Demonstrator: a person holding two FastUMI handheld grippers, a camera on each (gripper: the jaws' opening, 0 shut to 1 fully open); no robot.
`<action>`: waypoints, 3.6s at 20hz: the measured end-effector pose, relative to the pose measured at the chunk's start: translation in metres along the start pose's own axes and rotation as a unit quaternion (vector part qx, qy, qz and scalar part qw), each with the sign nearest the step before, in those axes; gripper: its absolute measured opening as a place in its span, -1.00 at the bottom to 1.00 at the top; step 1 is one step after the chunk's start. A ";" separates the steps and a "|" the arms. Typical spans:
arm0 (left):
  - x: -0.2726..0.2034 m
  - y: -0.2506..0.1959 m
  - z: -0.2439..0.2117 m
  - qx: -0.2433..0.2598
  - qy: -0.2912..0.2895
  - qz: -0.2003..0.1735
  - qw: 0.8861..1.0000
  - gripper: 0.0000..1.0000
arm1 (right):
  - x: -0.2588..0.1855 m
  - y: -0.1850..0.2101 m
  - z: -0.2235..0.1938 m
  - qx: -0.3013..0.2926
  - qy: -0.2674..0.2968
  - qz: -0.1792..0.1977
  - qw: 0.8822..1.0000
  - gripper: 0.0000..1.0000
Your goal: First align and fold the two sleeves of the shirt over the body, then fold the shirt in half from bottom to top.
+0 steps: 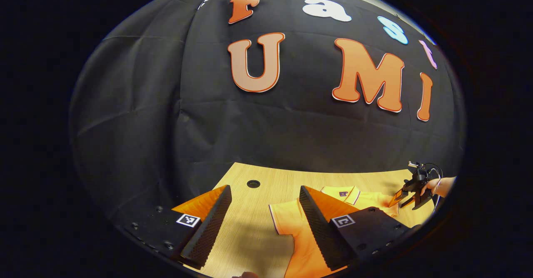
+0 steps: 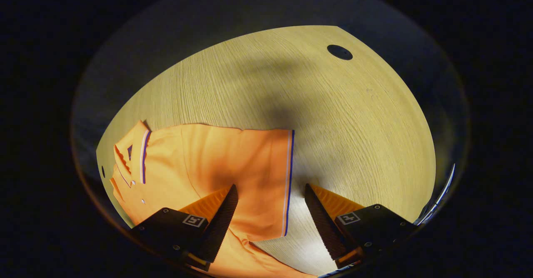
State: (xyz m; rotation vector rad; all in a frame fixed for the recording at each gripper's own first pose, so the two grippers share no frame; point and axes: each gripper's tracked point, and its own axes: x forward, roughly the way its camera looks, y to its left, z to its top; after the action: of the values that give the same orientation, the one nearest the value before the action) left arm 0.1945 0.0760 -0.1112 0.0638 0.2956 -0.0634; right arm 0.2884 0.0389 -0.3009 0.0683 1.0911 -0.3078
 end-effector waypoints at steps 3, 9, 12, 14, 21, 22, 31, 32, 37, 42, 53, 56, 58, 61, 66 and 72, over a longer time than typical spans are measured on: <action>0.000 0.001 -0.002 -0.005 0.002 0.003 1.000 0.96 | 0.002 0.000 0.000 0.004 0.001 -0.003 1.000 0.91; 0.004 0.005 -0.013 -0.024 0.017 0.009 1.000 0.96 | 0.005 0.011 0.002 -0.008 -0.016 0.003 1.000 0.29; 0.001 0.005 -0.010 -0.022 0.014 0.008 1.000 0.96 | 0.002 0.017 0.001 -0.014 -0.015 0.010 1.000 -0.34; -0.003 0.007 -0.010 -0.021 0.012 0.009 1.000 0.96 | 0.002 0.019 -0.001 -0.026 -0.021 0.019 0.999 -0.63; -0.010 0.016 -0.003 -0.018 0.001 0.010 1.000 0.96 | -0.001 0.028 0.004 -0.001 -0.048 0.043 0.998 -0.92; -0.011 0.016 -0.004 -0.020 0.000 0.009 1.000 0.96 | -0.003 0.028 0.005 0.003 -0.048 0.044 0.998 -0.92; -0.010 0.015 -0.001 -0.021 -0.005 -0.003 1.000 0.96 | -0.056 0.074 0.007 -0.016 -0.081 0.101 0.991 -0.92; -0.009 0.014 0.000 -0.023 -0.005 -0.004 1.000 0.96 | -0.065 0.090 0.003 -0.029 -0.085 0.120 0.989 -0.92; -0.013 0.011 -0.002 -0.028 -0.004 -0.009 1.000 0.96 | -0.127 0.204 -0.041 -0.127 -0.082 0.317 0.936 -0.67; -0.018 0.005 -0.003 -0.034 -0.001 -0.016 0.999 0.97 | -0.128 0.212 -0.041 -0.160 -0.115 0.296 0.935 0.97; 0.009 -0.033 -0.045 -0.099 0.114 -0.057 0.987 0.97 | -0.144 0.096 -0.030 -0.115 -0.169 0.225 0.953 0.97; 0.024 -0.045 -0.057 -0.132 0.161 -0.062 0.976 0.96 | -0.145 0.052 -0.031 -0.100 -0.186 0.200 0.957 0.97; 0.023 -0.058 -0.062 -0.179 0.194 -0.081 0.961 0.96 | -0.149 0.025 -0.036 -0.092 -0.194 0.190 0.958 0.97; 0.032 -0.072 -0.078 -0.204 0.245 -0.088 0.944 0.96 | -0.156 -0.009 -0.040 -0.076 -0.208 0.182 0.958 0.96; 0.062 -0.079 -0.104 -0.194 0.315 -0.068 0.926 0.96 | -0.169 -0.053 -0.055 -0.042 -0.221 0.187 0.956 0.97; 0.112 -0.066 -0.144 -0.127 0.366 -0.024 0.921 0.95 | -0.183 -0.090 -0.074 -0.011 -0.220 0.195 0.956 0.97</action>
State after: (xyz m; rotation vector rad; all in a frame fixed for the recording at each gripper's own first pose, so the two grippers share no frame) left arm 0.2553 0.0151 -0.2852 -0.1859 1.0546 -0.0473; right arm 0.1221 0.0069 -0.1657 0.1843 0.6189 0.0477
